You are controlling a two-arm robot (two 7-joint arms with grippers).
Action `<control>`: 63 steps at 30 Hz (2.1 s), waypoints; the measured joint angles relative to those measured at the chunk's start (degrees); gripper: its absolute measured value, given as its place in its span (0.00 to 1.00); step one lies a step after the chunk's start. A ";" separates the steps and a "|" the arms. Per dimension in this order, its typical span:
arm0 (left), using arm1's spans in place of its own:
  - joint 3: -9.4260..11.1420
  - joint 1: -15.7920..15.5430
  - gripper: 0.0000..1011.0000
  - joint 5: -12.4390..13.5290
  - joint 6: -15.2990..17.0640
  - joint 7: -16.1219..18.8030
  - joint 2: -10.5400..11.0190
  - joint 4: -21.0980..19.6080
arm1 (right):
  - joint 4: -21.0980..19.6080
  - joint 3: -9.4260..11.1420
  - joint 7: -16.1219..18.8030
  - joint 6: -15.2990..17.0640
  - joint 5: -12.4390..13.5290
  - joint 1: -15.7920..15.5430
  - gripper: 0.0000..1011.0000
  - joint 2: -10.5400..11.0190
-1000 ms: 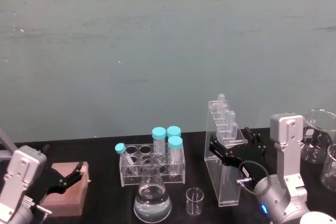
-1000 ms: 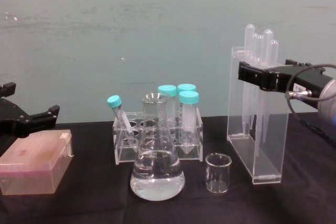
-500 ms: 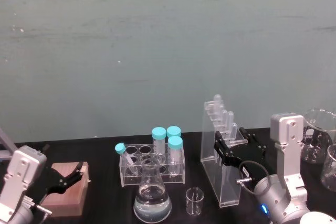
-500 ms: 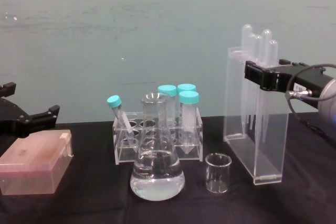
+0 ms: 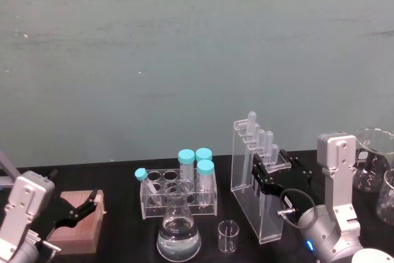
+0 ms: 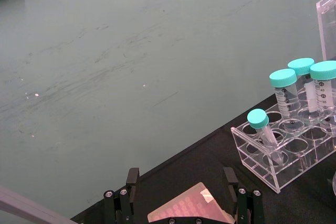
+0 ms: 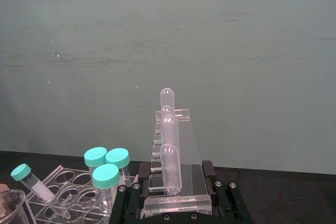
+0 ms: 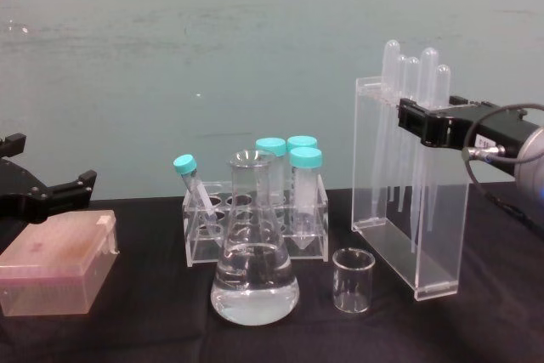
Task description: Place the experimental apparatus aside using one hand.
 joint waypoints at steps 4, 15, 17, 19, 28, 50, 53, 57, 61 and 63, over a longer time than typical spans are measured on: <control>0.00 0.00 0.99 0.00 0.00 0.00 0.00 0.00 | 0.00 0.00 0.00 0.00 0.00 0.00 0.60 0.00; 0.00 0.00 0.99 0.00 0.00 0.00 0.00 0.00 | 0.00 0.00 0.00 0.00 -0.10 0.00 0.60 0.00; 0.00 0.00 0.99 0.00 0.00 0.00 0.00 0.00 | 0.01 -0.13 -0.10 -0.04 -0.55 0.03 0.60 0.03; 0.00 0.00 0.99 0.00 0.00 0.00 0.00 0.00 | 0.01 -0.25 -0.33 -0.15 -1.12 0.05 0.60 0.06; 0.00 0.00 0.99 0.00 0.00 0.00 0.00 0.00 | 0.08 -0.16 -0.92 -0.65 -2.42 0.19 0.60 -0.17; 0.00 0.00 0.99 0.00 0.00 0.00 0.00 0.00 | 0.19 2.39 -1.55 -2.20 -2.65 0.39 0.60 -0.96; 0.00 0.00 0.99 0.00 0.00 0.00 0.00 0.00 | 0.14 2.83 -1.83 -2.23 -2.76 0.39 0.60 -1.02; 0.00 0.00 0.99 -0.01 0.00 0.00 0.00 0.00 | 0.08 3.45 -2.21 -2.24 -2.93 0.43 0.60 -1.10; 0.00 0.00 0.99 -0.01 0.00 0.00 0.00 0.00 | 0.02 4.24 -2.60 -2.24 -3.10 0.57 0.60 -1.15; 0.00 0.00 0.99 -0.01 0.00 0.00 0.00 0.00 | 0.01 4.55 -2.67 -2.23 -3.11 0.63 0.60 -1.15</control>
